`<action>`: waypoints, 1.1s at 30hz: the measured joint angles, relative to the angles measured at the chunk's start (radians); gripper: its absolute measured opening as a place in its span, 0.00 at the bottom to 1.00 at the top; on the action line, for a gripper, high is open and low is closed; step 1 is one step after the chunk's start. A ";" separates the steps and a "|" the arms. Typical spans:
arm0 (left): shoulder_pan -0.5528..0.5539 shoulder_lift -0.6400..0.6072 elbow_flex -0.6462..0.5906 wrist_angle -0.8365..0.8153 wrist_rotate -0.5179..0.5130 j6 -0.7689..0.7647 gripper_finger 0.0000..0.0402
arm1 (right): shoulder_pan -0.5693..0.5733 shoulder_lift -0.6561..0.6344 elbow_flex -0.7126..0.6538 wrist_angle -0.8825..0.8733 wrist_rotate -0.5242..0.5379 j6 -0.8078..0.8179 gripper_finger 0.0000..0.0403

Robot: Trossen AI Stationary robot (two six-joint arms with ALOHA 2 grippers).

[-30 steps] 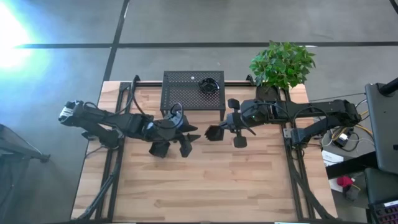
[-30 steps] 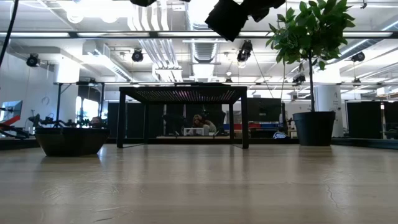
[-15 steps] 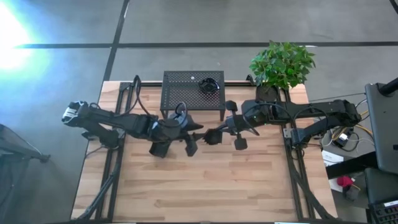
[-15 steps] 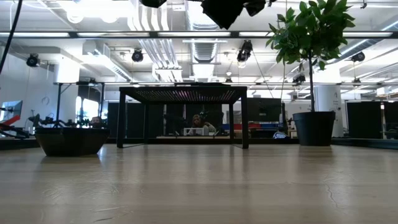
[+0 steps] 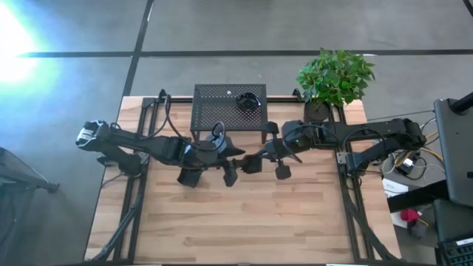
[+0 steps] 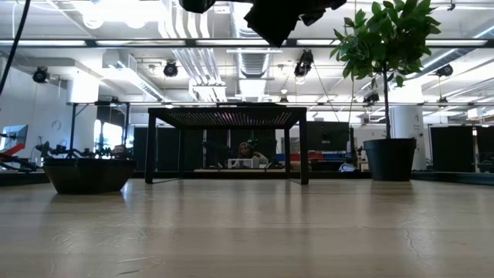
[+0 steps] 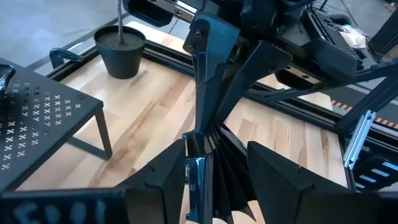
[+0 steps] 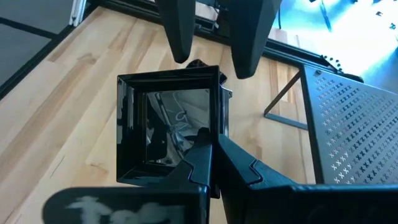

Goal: Pick & Place Mini shaped plates
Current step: Put the stacked black square plates on the shelf

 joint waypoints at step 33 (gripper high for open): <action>-0.015 -0.164 0.035 -0.033 -0.008 0.188 0.41 | -0.271 0.086 0.016 0.167 0.053 0.247 0.03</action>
